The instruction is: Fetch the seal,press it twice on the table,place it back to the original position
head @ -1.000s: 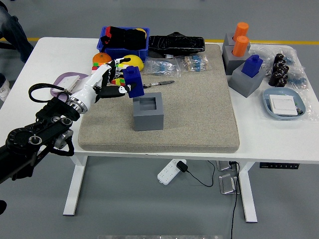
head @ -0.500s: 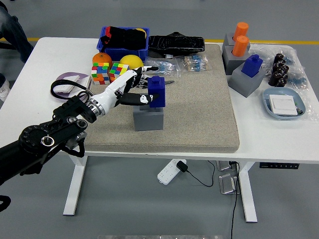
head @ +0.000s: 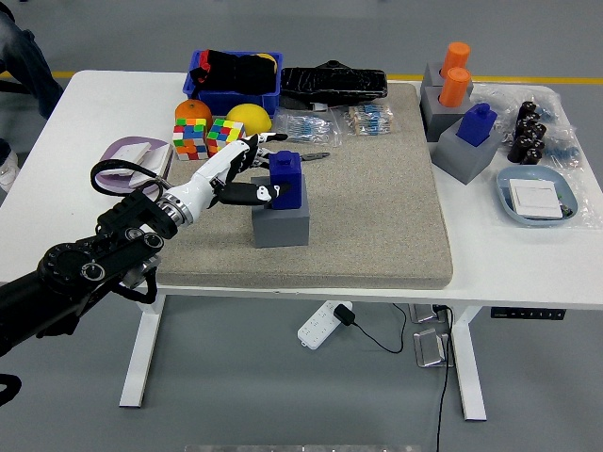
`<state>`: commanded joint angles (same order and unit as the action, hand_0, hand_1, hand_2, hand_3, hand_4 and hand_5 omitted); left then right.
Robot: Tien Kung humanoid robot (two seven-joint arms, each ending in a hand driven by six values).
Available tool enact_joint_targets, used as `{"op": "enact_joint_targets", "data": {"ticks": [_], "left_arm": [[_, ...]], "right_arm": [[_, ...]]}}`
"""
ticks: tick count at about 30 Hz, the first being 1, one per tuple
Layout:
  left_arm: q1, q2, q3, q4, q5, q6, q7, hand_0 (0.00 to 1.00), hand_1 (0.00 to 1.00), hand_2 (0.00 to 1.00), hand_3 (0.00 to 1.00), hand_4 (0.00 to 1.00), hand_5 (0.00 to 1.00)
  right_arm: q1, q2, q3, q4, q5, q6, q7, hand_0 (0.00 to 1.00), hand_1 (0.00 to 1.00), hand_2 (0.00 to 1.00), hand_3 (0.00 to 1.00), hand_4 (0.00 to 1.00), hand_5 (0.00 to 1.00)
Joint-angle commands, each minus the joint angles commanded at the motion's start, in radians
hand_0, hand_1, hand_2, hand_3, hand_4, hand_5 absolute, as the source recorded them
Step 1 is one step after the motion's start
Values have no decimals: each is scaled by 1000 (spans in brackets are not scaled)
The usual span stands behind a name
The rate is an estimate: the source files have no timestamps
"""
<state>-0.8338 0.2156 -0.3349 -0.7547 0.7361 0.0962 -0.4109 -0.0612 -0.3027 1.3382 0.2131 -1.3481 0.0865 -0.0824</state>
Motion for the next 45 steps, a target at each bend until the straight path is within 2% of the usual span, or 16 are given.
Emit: {"op": "enact_joint_targets", "data": {"ticks": [23,35,36,41,42,45], "left_arm": [[-1,11,20,23,12,5,-13,814,537,484,889,631,2],[-4,-5,32,26,5,-2,-11,815,551,513,890,632,2],[-5,-5,34,26,4,-3,-12,858,813,774,898,671,2],[-6,-7,37,30,2,-13,-14,858,813,774,898,671,2],[-6,-8,36,31,2,-14,-14,877,860,825,904,794,2],[-6,-9,38,33,3,-14,-14,877,860,825,904,794,2]], "right_arm": [[-4,1,1,0,1,0,1,757,672,667,615,765,499],[-2,2,2,1,1,1,2,757,673,668,615,766,499],[-3,2,3,0,1,0,2,757,672,668,615,767,498],[-5,3,3,-1,0,0,2,757,672,668,615,767,498],[-4,3,3,-1,-1,0,2,757,672,667,616,768,497],[-3,4,4,0,-1,0,3,757,672,667,616,768,497]]}}
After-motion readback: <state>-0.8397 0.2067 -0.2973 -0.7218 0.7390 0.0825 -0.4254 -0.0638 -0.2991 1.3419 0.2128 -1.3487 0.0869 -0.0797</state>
